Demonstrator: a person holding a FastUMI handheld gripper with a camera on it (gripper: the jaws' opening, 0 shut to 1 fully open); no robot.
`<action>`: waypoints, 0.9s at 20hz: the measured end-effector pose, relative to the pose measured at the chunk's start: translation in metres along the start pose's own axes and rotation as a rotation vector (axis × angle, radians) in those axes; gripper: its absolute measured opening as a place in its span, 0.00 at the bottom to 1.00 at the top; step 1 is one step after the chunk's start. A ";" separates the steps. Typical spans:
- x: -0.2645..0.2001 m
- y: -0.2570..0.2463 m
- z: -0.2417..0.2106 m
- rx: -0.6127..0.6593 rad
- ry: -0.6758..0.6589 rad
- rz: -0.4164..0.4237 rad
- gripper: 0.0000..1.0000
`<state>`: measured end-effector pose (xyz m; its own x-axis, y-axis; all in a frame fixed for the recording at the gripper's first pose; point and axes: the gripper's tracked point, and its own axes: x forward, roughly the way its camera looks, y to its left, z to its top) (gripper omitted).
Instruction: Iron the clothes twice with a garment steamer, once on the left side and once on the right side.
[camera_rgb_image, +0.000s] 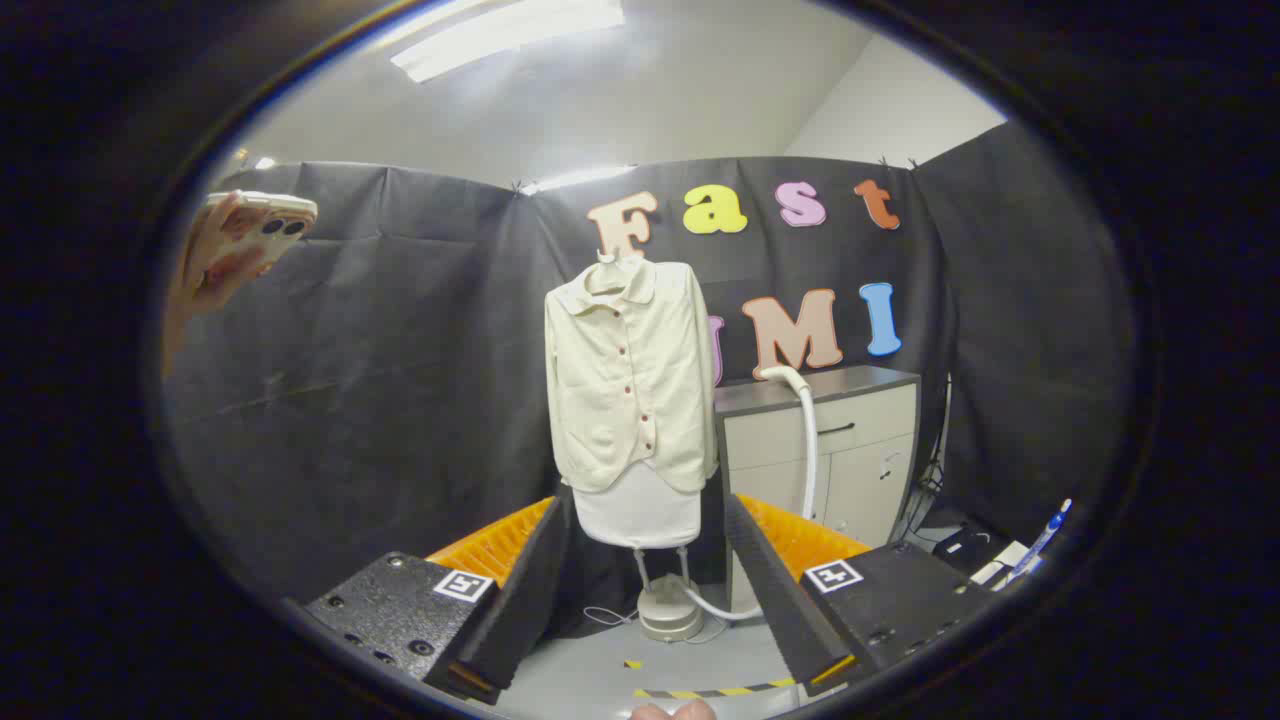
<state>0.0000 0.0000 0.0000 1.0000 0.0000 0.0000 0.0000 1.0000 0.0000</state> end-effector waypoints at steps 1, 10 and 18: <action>0.000 -0.003 0.000 0.006 -0.002 -0.004 0.97; 0.001 -0.006 -0.006 -0.006 0.005 -0.014 0.97; 0.011 -0.004 -0.006 -0.022 0.010 -0.006 0.97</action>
<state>0.0110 -0.0039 -0.0058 0.9999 -0.0057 -0.0102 0.0054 0.9997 -0.0221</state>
